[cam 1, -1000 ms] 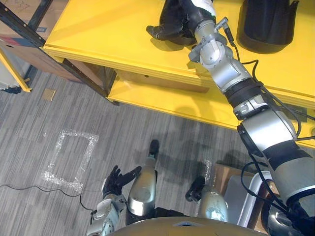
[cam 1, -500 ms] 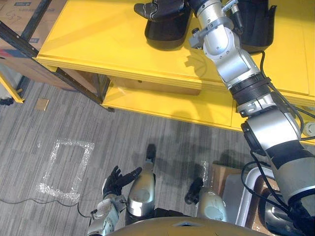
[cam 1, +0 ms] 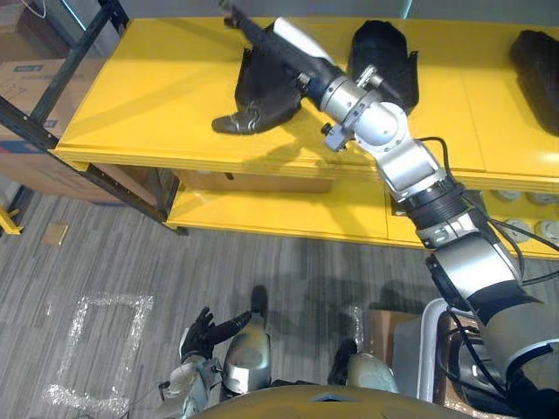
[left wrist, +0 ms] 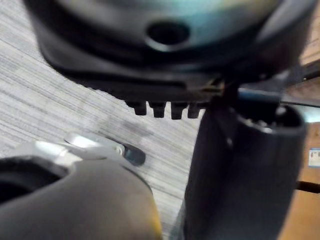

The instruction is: Walk over and take three plastic housings, then place them on the shelf

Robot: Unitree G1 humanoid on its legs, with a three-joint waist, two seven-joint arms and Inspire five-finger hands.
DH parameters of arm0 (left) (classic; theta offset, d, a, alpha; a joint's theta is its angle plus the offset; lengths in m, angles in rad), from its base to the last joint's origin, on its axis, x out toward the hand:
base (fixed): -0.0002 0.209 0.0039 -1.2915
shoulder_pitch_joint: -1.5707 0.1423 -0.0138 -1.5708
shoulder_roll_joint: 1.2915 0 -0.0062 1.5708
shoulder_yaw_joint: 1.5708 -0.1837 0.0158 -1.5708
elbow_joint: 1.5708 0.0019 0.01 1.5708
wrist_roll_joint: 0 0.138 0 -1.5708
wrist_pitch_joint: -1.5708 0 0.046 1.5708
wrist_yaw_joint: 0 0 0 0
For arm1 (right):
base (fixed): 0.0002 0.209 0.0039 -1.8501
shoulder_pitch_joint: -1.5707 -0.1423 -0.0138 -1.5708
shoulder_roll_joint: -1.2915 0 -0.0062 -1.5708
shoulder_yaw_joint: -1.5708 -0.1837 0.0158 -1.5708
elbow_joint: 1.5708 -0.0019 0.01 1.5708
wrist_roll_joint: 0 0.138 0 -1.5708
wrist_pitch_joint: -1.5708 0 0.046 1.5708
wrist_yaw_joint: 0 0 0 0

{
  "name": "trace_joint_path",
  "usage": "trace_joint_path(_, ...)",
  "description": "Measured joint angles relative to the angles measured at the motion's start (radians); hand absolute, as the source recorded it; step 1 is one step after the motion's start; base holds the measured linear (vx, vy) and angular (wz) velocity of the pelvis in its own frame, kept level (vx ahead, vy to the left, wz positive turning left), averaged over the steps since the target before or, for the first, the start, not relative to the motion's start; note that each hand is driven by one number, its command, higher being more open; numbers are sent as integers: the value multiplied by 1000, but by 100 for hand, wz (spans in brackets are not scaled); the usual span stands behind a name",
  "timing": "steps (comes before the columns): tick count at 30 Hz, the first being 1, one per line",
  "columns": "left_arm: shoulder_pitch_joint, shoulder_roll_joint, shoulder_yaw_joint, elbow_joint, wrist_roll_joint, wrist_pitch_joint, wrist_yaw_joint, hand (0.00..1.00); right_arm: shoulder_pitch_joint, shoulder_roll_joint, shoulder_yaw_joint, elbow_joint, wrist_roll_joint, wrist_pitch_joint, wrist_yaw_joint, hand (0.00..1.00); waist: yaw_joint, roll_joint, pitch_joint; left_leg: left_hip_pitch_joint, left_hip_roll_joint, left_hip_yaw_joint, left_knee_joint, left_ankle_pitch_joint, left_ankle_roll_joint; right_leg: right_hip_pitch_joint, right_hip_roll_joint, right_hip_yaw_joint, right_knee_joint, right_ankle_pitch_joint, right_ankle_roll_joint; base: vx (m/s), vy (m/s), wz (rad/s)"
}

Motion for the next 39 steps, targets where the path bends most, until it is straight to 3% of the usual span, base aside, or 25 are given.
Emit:
trace_joint_path(10, 2, -3, 50, 41, 27, -25, 5, 100, 128, 48, 38, -189, 31, 16, 120, 100, -9, -42, -37, 12, 0, 18, 0, -17, 2, 37, 15, 15, -86, 44, 6, 3, -2, -5)
trace_joint_path(21, 4, -2, 58, 57, 26, -36, 29, 100, 226, 65, 81, -193, 29, 118, 168, 100, -17, -59, -47, -4, -1, 18, 0, -21, 7, 29, 21, 15, -103, 53, 6, 0, -3, 0)
trace_joint_path(28, 2, 0, 53, 55, 26, -33, 28, 100, 226, 65, 74, 11, 7, 111, 125, 100, -11, -60, -47, -24, -2, -1, 0, -12, 3, 19, 25, -2, -100, 52, 6, -11, -24, 8)
trace_joint_path(32, 0, 1, 52, 53, 26, -25, 28, 100, 219, 62, 40, 77, -31, 58, 87, 100, -12, -56, -46, -29, -2, -3, 0, -11, 5, 12, 27, -1, -92, 51, 4, 0, 0, 0)
trace_joint_path(39, -4, -3, 37, 32, 23, -15, 27, 100, 135, 7, 27, 188, -45, 2, 35, 100, -11, -26, -21, -53, -1, -11, 3, 1, 14, -20, 24, -5, -62, 48, 0, -34, -14, 2)
